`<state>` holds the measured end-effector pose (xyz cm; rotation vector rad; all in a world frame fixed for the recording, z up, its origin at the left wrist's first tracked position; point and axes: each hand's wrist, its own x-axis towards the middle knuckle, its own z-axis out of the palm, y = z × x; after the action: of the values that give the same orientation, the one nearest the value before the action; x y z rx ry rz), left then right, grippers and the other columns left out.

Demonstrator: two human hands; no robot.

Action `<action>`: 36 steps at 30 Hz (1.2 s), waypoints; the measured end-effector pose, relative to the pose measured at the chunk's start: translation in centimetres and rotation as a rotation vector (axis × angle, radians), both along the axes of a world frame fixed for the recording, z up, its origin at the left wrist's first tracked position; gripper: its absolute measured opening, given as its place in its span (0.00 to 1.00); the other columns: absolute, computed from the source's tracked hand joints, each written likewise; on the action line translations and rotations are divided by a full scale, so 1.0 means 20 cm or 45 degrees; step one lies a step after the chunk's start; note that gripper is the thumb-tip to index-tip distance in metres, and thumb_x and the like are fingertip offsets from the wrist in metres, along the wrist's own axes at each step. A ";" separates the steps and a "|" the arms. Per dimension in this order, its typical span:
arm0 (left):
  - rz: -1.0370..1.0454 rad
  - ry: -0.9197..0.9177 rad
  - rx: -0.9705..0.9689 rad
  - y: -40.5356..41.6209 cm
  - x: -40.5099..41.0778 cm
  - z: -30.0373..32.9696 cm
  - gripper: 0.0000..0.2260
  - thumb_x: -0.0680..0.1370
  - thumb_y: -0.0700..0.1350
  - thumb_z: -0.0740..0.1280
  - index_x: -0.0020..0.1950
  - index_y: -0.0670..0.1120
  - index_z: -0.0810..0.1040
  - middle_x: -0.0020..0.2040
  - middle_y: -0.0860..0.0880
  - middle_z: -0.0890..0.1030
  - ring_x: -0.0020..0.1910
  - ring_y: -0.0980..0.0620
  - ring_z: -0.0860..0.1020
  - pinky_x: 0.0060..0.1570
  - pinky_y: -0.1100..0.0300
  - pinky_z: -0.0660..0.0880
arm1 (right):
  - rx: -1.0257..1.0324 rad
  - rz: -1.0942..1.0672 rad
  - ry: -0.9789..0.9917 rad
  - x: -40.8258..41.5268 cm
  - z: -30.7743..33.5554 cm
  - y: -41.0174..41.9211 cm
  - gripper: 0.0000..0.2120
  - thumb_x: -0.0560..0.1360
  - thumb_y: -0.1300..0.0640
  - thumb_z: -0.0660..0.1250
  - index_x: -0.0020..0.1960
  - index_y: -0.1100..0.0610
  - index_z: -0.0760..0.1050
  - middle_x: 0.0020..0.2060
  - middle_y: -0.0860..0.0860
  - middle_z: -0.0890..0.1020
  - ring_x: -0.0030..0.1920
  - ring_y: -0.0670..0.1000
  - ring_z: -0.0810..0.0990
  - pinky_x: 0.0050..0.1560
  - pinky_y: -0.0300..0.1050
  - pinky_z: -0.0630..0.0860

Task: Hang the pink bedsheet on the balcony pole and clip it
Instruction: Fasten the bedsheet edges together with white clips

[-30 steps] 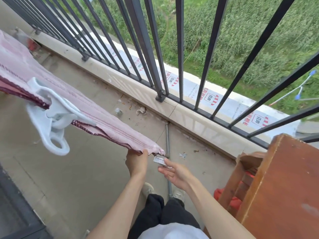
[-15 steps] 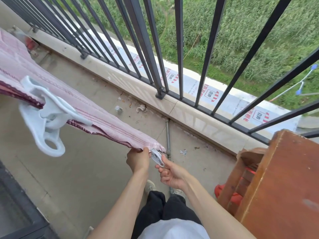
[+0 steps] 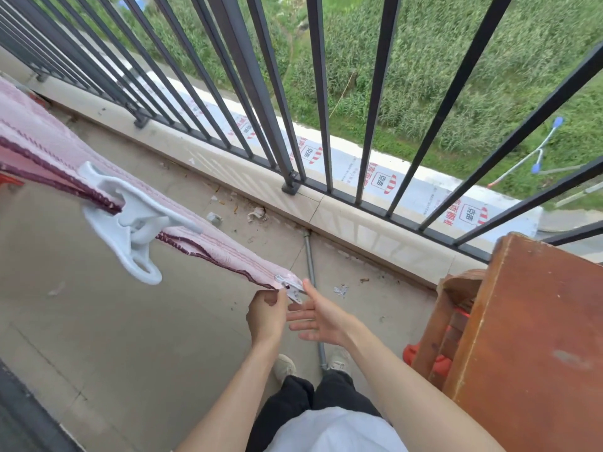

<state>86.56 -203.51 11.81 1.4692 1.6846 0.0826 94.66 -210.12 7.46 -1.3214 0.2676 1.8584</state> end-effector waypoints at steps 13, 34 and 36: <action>-1.921 0.178 0.604 -0.28 -0.10 0.00 0.21 0.71 0.55 0.59 0.57 0.45 0.79 0.54 0.42 0.81 0.53 0.42 0.81 0.49 0.46 0.77 | -0.416 0.165 -1.713 -0.18 0.22 -0.87 0.32 0.77 0.43 0.58 0.76 0.50 0.51 0.76 0.48 0.57 0.75 0.48 0.53 0.75 0.48 0.48; -3.026 -0.288 0.396 -1.87 -0.39 -0.12 0.26 0.78 0.49 0.60 0.74 0.50 0.56 0.74 0.45 0.60 0.72 0.44 0.58 0.67 0.52 0.62 | -1.373 -0.760 -1.465 -1.26 0.06 -2.06 0.26 0.72 0.57 0.69 0.68 0.55 0.68 0.56 0.55 0.74 0.57 0.57 0.72 0.56 0.51 0.70; -2.942 -0.335 0.355 -1.93 -0.41 -0.17 0.24 0.77 0.49 0.63 0.72 0.48 0.62 0.67 0.44 0.68 0.65 0.42 0.66 0.62 0.53 0.67 | -1.335 -0.852 -1.467 -1.28 0.05 -2.07 0.25 0.74 0.60 0.67 0.69 0.56 0.67 0.55 0.54 0.74 0.56 0.57 0.72 0.57 0.49 0.69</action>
<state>78.27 -242.20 8.49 2.4805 -0.8975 -0.6935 69.05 -251.49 8.45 -2.3411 0.9521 0.1334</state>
